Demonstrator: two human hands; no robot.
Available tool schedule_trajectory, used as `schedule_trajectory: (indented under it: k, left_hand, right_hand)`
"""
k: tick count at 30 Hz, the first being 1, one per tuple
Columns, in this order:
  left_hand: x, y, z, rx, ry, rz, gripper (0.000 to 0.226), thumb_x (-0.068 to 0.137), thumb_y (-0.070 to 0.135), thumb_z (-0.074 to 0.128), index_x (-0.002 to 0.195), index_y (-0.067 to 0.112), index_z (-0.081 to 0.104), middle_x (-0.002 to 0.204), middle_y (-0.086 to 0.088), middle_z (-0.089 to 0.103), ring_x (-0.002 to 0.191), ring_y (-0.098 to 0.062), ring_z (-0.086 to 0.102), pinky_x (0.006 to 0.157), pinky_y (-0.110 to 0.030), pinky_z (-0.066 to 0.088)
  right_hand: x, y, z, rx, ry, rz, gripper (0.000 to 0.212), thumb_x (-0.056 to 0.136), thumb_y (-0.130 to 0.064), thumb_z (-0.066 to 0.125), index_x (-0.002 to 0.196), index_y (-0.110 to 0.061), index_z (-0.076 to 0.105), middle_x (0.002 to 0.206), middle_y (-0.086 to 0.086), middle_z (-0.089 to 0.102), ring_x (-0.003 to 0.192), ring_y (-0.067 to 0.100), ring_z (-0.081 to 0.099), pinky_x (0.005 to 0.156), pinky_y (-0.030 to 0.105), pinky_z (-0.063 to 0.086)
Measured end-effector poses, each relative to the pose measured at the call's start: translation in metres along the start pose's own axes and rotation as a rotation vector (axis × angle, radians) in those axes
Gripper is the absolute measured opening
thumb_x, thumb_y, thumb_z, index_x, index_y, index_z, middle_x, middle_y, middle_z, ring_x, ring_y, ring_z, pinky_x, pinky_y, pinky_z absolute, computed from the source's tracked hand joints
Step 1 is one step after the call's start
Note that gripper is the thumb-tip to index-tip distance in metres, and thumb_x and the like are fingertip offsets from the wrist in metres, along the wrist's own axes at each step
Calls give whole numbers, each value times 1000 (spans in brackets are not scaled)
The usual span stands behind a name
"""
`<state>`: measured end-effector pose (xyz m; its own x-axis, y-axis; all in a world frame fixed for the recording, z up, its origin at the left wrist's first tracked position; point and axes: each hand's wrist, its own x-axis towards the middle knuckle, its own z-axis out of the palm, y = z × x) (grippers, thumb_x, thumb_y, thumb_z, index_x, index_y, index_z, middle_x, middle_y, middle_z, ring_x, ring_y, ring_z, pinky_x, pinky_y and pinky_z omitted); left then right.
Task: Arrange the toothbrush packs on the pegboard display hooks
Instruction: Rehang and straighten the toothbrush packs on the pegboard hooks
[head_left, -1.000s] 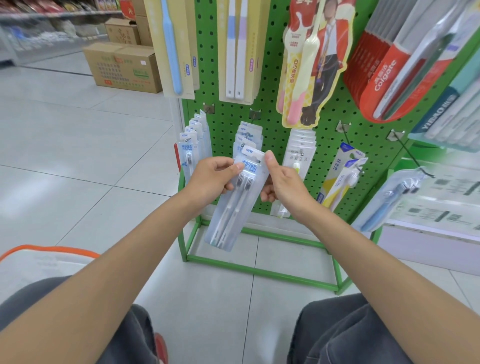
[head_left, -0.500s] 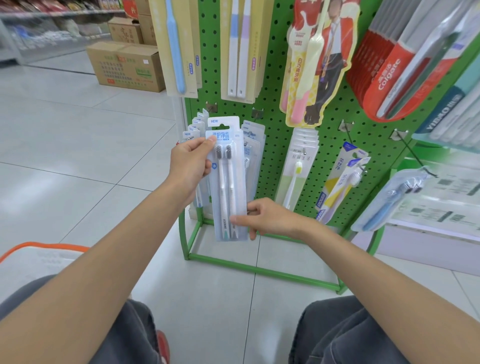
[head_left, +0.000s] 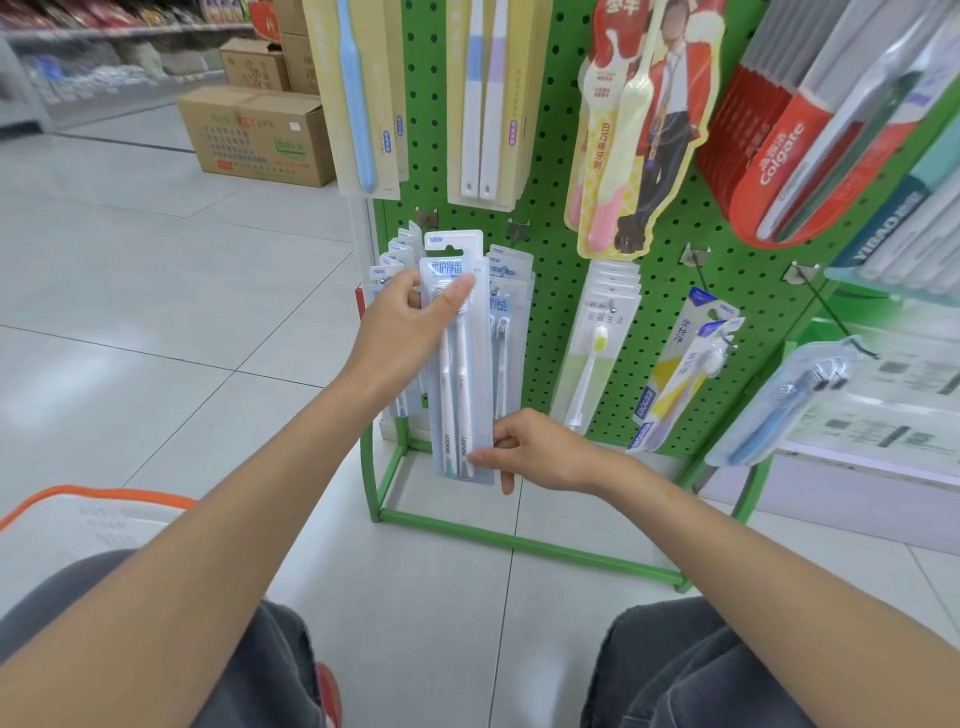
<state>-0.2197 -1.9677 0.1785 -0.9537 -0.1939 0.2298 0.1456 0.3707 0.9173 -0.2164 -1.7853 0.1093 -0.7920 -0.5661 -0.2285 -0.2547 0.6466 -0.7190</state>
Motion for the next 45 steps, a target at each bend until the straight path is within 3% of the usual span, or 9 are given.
schedule_trajectory:
  k: [3, 12, 16, 22, 26, 30, 36, 40, 45]
  left_hand:
    - [-5, 2, -1, 113, 1, 20, 47, 78, 56, 72, 114, 30, 58, 94, 16, 64, 79, 2, 57, 69, -19, 47]
    - [-6, 1, -1, 191, 1, -18, 75, 62, 66, 76, 120, 27, 48, 104, 13, 65, 94, -12, 64, 85, -44, 55]
    - [-6, 5, -2, 79, 9, -74, 69, 62, 64, 75, 116, 30, 51, 104, 15, 65, 96, -10, 64, 87, -41, 54]
    - [-4, 7, -1, -102, -22, -87, 36, 86, 36, 69, 113, 19, 52, 86, 10, 52, 76, -6, 53, 78, -28, 48]
    - [-6, 11, -3, -43, -34, -65, 95, 68, 62, 66, 149, 27, 30, 126, 4, 55, 103, -9, 59, 91, -36, 53]
    - [-6, 10, -3, -67, 7, -24, 80, 84, 44, 67, 152, 29, 28, 131, 0, 57, 106, -13, 65, 93, -43, 55]
    - [-7, 11, -4, -201, 47, -44, 33, 100, 10, 51, 131, 19, 56, 100, 8, 72, 82, -3, 71, 64, -19, 55]
    - [-6, 10, -4, -201, 53, -105, 27, 101, 13, 48, 124, 18, 61, 98, 7, 71, 77, -2, 69, 60, -17, 53]
    - [-7, 5, 0, -212, -46, -177, 25, 103, 16, 44, 113, 28, 62, 107, 5, 72, 94, -15, 70, 87, -40, 57]
  right_hand:
    - [0, -1, -2, 34, -16, -19, 38, 95, -36, 62, 76, -4, 61, 70, 16, 71, 41, 7, 35, 43, 20, 29]
    - [1, -3, 7, 75, 41, -50, 39, 95, -31, 63, 91, 7, 61, 71, 24, 58, 48, 1, 46, 53, 24, 33]
    - [1, -6, 9, 195, -1, -84, 8, 89, -22, 69, 94, -22, 64, 73, -9, 67, 65, 3, 56, 66, 24, 48]
    - [-1, -9, 11, 18, 123, -150, 39, 94, -20, 51, 127, -41, 44, 74, 1, 47, 63, 15, 41, 61, 37, 43]
    - [-6, -16, 12, -54, 161, -165, 75, 99, -19, 41, 150, -51, -3, 75, 15, 49, 54, 17, 37, 55, 31, 36]
    - [-4, -18, 14, 59, 199, -192, 90, 96, -32, 59, 152, -44, -10, 131, -4, 48, 99, 6, 53, 92, 27, 47]
    - [1, -16, 11, 234, 240, -174, 107, 74, -38, 84, 152, -42, 11, 101, -18, 57, 80, -10, 55, 74, 14, 46]
    - [8, -8, 9, 228, 243, -86, 48, 79, -33, 80, 122, -25, 62, 88, 10, 73, 72, 18, 67, 70, 43, 57]
    - [4, -11, 8, 262, 239, -75, 23, 87, -25, 74, 108, -18, 69, 103, -2, 75, 94, 21, 70, 88, 46, 55]
